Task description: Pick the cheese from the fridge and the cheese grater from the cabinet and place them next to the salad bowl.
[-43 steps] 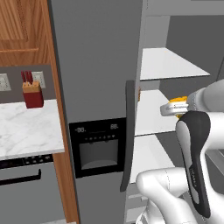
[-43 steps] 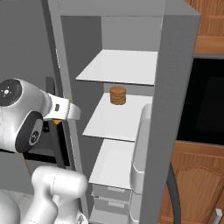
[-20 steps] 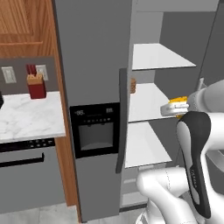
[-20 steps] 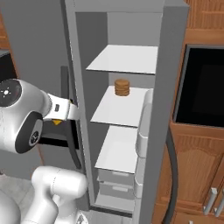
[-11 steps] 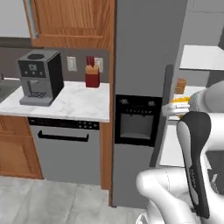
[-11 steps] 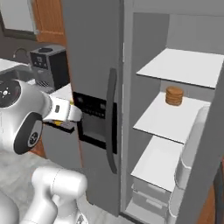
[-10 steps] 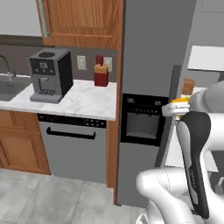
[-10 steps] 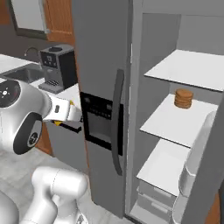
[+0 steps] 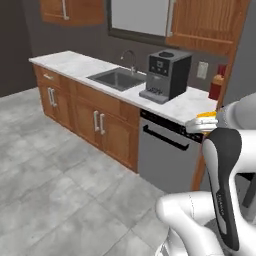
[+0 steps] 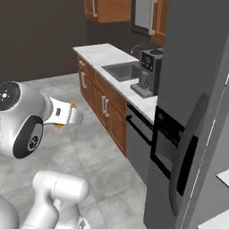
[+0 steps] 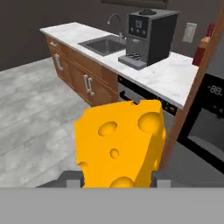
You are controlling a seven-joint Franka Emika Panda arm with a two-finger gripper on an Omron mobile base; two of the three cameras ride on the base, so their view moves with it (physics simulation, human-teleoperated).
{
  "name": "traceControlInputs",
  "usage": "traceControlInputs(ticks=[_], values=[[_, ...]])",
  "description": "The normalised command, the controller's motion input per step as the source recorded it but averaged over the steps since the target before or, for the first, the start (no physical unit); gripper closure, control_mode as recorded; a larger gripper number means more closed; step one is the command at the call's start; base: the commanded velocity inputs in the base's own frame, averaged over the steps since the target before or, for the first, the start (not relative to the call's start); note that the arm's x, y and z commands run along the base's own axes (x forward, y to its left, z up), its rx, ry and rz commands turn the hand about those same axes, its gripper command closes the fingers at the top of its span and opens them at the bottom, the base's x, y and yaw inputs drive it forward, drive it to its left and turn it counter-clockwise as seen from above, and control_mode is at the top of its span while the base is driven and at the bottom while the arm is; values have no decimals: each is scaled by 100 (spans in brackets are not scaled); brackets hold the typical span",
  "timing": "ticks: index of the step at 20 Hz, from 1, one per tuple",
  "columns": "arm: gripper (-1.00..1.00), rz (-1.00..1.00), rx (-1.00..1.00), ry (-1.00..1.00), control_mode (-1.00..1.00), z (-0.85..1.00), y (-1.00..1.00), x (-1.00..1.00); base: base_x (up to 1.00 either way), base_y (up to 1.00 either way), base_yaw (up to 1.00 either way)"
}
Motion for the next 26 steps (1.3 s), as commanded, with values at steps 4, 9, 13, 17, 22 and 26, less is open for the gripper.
traceControlInputs(ticks=[4, 9, 13, 17, 22, 26], values=[[100, 0, 0, 0, 100, 0, 0, 0, -1, 20, 80], [100, 0, 0, 0, 100, 0, 0, 0, 1, 18, 74], [100, 0, 0, 0, 100, 0, 0, 0, 12, 22, 65], [100, 0, 0, 0, 100, 0, 0, 0, 26, 22, 53], [100, 0, 0, 0, 100, 0, 0, 0, 27, 19, 54], [100, 0, 0, 0, 100, 0, 0, 0, 22, 15, 61]])
